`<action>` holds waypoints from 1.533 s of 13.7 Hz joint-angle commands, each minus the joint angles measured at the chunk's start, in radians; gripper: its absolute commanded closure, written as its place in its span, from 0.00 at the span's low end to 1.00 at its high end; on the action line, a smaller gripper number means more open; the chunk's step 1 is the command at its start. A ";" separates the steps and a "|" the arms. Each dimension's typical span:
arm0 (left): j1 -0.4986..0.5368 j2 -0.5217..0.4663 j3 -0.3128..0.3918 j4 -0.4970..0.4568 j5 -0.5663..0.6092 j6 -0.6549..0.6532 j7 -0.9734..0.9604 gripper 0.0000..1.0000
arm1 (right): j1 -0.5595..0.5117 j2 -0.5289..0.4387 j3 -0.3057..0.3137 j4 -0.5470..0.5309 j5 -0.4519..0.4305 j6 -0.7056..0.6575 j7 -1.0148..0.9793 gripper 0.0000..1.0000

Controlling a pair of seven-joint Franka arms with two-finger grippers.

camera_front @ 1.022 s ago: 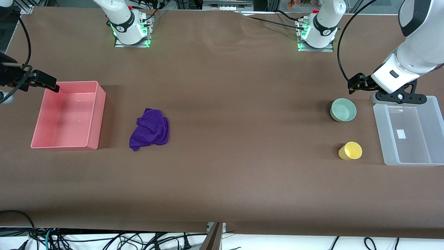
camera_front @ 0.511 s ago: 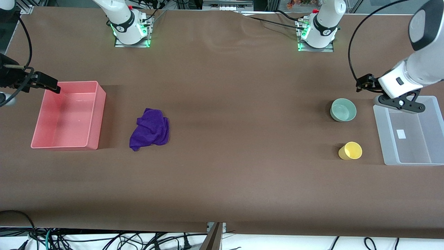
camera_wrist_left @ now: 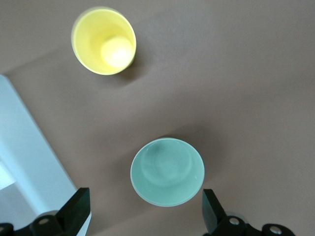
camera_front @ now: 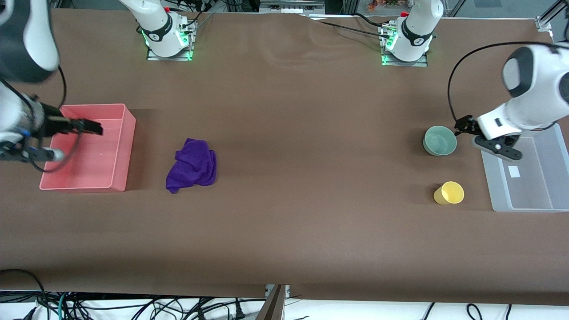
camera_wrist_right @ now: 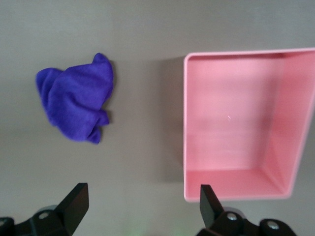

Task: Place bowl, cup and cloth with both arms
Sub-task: 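Grasp the purple cloth with the right gripper while the left gripper grasps the bowl, then drop the cloth in the pink bin while the left gripper sets the bowl down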

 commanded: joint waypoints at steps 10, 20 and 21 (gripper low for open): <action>0.084 0.283 -0.009 -0.083 0.018 0.427 0.278 1.00 | 0.110 0.324 0.110 -0.191 0.010 0.636 0.153 0.00; 0.085 0.149 -0.008 0.226 0.017 -0.123 0.317 1.00 | 0.110 0.337 0.110 -0.252 0.004 0.747 0.137 1.00; 0.105 0.168 -0.005 0.327 0.017 -0.216 0.386 1.00 | 0.108 0.321 0.110 -0.229 0.002 0.695 0.132 1.00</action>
